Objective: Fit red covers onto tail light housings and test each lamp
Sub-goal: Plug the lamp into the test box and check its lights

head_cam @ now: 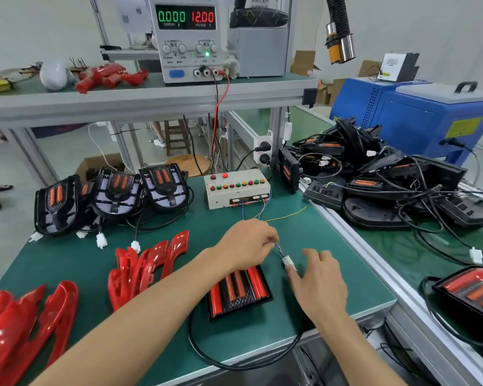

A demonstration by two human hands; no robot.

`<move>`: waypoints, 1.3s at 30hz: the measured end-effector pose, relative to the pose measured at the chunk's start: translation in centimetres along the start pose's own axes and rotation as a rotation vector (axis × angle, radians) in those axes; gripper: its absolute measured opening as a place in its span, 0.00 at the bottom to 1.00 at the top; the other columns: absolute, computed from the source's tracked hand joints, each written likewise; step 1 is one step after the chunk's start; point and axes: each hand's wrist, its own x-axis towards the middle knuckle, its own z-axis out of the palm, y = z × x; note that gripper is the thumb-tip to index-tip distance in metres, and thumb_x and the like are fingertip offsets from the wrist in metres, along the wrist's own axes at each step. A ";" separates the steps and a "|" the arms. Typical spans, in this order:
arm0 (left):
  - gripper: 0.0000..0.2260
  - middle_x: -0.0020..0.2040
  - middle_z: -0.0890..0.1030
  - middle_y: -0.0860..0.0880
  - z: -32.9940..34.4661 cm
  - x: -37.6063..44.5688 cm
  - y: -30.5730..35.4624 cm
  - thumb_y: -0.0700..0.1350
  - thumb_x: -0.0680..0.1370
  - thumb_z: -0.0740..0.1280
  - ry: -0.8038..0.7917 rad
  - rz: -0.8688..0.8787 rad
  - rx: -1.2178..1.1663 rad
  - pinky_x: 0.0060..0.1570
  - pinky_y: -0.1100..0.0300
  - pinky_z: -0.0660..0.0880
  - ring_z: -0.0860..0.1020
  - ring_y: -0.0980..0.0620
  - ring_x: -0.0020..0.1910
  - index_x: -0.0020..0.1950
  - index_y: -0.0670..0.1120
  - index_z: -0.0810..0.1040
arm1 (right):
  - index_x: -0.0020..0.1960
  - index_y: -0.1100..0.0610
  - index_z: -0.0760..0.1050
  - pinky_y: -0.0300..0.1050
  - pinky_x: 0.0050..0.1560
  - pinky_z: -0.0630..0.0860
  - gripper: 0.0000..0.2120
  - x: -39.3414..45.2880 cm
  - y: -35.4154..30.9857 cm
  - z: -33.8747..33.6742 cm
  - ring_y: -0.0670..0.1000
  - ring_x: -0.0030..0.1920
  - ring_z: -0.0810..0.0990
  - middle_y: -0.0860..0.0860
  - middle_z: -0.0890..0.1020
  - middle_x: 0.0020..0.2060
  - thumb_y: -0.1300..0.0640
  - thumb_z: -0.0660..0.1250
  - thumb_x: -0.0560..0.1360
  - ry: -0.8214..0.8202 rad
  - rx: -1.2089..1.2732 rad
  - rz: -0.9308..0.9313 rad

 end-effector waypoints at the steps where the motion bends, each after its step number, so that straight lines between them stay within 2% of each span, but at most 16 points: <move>1: 0.10 0.54 0.84 0.51 0.1 0.2 0.1 0.44 0.82 0.65 0.008 -0.011 0.011 0.55 0.53 0.75 0.79 0.48 0.56 0.58 0.48 0.84 | 0.64 0.53 0.73 0.49 0.45 0.73 0.22 0.4 0.4 0.3 0.57 0.60 0.74 0.52 0.75 0.57 0.38 0.62 0.80 -0.045 -0.034 0.011; 3: 0.09 0.52 0.85 0.51 0.5 0.5 0.3 0.44 0.81 0.64 0.022 -0.054 0.013 0.51 0.53 0.76 0.80 0.46 0.54 0.56 0.48 0.84 | 0.57 0.54 0.74 0.49 0.46 0.74 0.20 1.1 0.5 0.7 0.57 0.57 0.75 0.52 0.75 0.54 0.37 0.61 0.80 -0.101 -0.057 -0.006; 5: 0.09 0.53 0.85 0.50 0.8 0.8 0.5 0.45 0.81 0.64 0.018 -0.073 0.018 0.51 0.53 0.76 0.80 0.45 0.56 0.56 0.48 0.83 | 0.51 0.53 0.72 0.48 0.43 0.73 0.16 1.8 0.6 1.1 0.57 0.52 0.77 0.51 0.76 0.51 0.40 0.60 0.81 -0.116 -0.051 -0.046; 7: 0.11 0.60 0.82 0.49 1.1 1.0 0.6 0.45 0.82 0.65 -0.011 -0.029 0.076 0.57 0.51 0.74 0.76 0.45 0.62 0.63 0.49 0.81 | 0.49 0.53 0.71 0.49 0.42 0.71 0.13 2.2 0.6 1.2 0.57 0.48 0.79 0.49 0.78 0.47 0.43 0.61 0.82 -0.122 0.038 -0.073; 10: 0.18 0.68 0.73 0.51 1.6 1.2 0.4 0.50 0.82 0.67 -0.052 0.114 0.314 0.65 0.49 0.65 0.67 0.47 0.69 0.72 0.53 0.74 | 0.46 0.50 0.71 0.50 0.41 0.74 0.11 2.4 0.8 0.9 0.52 0.40 0.78 0.44 0.80 0.38 0.44 0.66 0.80 -0.107 0.301 -0.063; 12: 0.17 0.67 0.75 0.53 1.6 1.3 0.4 0.51 0.82 0.66 -0.061 0.192 0.382 0.65 0.48 0.61 0.66 0.48 0.69 0.71 0.54 0.75 | 0.44 0.47 0.71 0.44 0.37 0.73 0.11 2.2 0.8 0.7 0.46 0.35 0.77 0.45 0.80 0.34 0.43 0.69 0.78 -0.109 0.433 -0.041; 15: 0.12 0.59 0.80 0.54 1.0 1.7 0.3 0.50 0.83 0.64 -0.094 0.288 0.452 0.66 0.48 0.59 0.71 0.50 0.65 0.66 0.52 0.78 | 0.43 0.46 0.72 0.39 0.33 0.70 0.11 1.8 0.9 0.7 0.44 0.32 0.75 0.44 0.80 0.33 0.41 0.69 0.76 -0.132 0.477 -0.058; 18: 0.10 0.55 0.82 0.54 0.1 2.3 0.2 0.50 0.83 0.63 -0.121 0.408 0.530 0.66 0.49 0.61 0.74 0.50 0.61 0.62 0.52 0.78 | 0.43 0.46 0.73 0.36 0.31 0.71 0.11 1.6 1.1 0.5 0.42 0.31 0.74 0.39 0.80 0.36 0.40 0.69 0.76 -0.165 0.498 -0.075; 21: 0.09 0.53 0.82 0.54 -0.7 2.8 0.3 0.51 0.83 0.63 -0.149 0.542 0.536 0.61 0.53 0.65 0.75 0.50 0.58 0.59 0.51 0.78 | 0.42 0.46 0.72 0.37 0.32 0.71 0.10 1.6 1.2 0.3 0.43 0.31 0.75 0.39 0.80 0.34 0.41 0.69 0.76 -0.175 0.471 -0.094; 24: 0.10 0.53 0.82 0.54 -1.3 3.3 0.3 0.53 0.83 0.64 -0.214 0.615 0.517 0.57 0.53 0.68 0.75 0.50 0.57 0.62 0.51 0.77 | 0.41 0.46 0.71 0.42 0.34 0.71 0.11 1.5 1.1 0.2 0.46 0.33 0.76 0.46 0.78 0.31 0.40 0.65 0.77 -0.136 0.265 -0.200; 26: 0.10 0.54 0.82 0.54 -1.4 3.5 0.2 0.52 0.83 0.64 -0.251 0.641 0.527 0.57 0.53 0.68 0.76 0.50 0.57 0.62 0.52 0.77 | 0.39 0.47 0.69 0.43 0.32 0.68 0.14 1.5 1.0 0.2 0.48 0.32 0.73 0.45 0.75 0.31 0.41 0.61 0.80 -0.073 0.091 -0.315; 29: 0.06 0.52 0.81 0.54 -1.1 3.9 0.0 0.48 0.83 0.64 -0.267 0.704 0.582 0.55 0.53 0.69 0.76 0.49 0.56 0.58 0.51 0.78 | 0.39 0.48 0.70 0.44 0.34 0.67 0.14 1.5 0.9 0.1 0.48 0.34 0.70 0.45 0.72 0.32 0.42 0.62 0.79 -0.018 -0.005 -0.400; 34: 0.06 0.56 0.82 0.51 -0.4 4.7 -0.6 0.46 0.82 0.66 -0.300 0.827 0.572 0.55 0.49 0.73 0.76 0.48 0.62 0.56 0.46 0.79 | 0.35 0.47 0.66 0.39 0.34 0.63 0.15 2.0 1.4 -0.3 0.45 0.33 0.68 0.42 0.70 0.34 0.53 0.69 0.76 -0.136 0.147 -0.532; 36: 0.06 0.57 0.83 0.49 -0.1 4.9 -0.8 0.44 0.80 0.68 -0.319 0.827 0.496 0.56 0.47 0.74 0.76 0.46 0.64 0.56 0.44 0.79 | 0.34 0.46 0.67 0.33 0.33 0.63 0.16 2.2 1.6 -0.4 0.43 0.32 0.70 0.40 0.70 0.34 0.55 0.69 0.76 -0.168 0.207 -0.519; 39: 0.04 0.56 0.83 0.45 0.5 5.0 -1.3 0.41 0.80 0.69 -0.326 0.810 0.408 0.56 0.44 0.75 0.78 0.42 0.61 0.53 0.41 0.79 | 0.31 0.46 0.64 0.35 0.33 0.62 0.18 2.2 2.0 -0.4 0.44 0.32 0.70 0.41 0.71 0.35 0.55 0.69 0.74 -0.213 0.264 -0.505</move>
